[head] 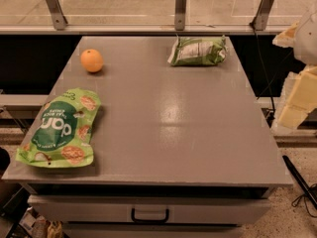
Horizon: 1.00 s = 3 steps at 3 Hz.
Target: Move green jalapeno chip bag near green rice chip bag
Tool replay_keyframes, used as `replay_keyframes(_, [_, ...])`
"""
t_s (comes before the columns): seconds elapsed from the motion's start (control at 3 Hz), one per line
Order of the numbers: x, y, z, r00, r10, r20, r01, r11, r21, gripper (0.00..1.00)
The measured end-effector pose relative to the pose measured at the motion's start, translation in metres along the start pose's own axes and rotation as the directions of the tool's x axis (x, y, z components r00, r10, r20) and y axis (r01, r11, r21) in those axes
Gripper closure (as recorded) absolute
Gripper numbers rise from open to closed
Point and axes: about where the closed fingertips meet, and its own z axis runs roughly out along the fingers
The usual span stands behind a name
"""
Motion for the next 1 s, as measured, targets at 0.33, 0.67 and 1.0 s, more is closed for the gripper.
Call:
replay_keyframes(0.33, [0.000,0.000,0.000,1.000,0.000,0.000,0.000,1.0000,0.000,0.00])
replay_keyframes(0.67, [-0.005,-0.014,-0.003,1.000,0.001,-0.001,-0.001,0.9996,0.029,0.00])
replay_keyframes(1.0, [-0.012,-0.046,0.001,1.000,0.015,0.027,-0.017,0.9979,0.063,0.00])
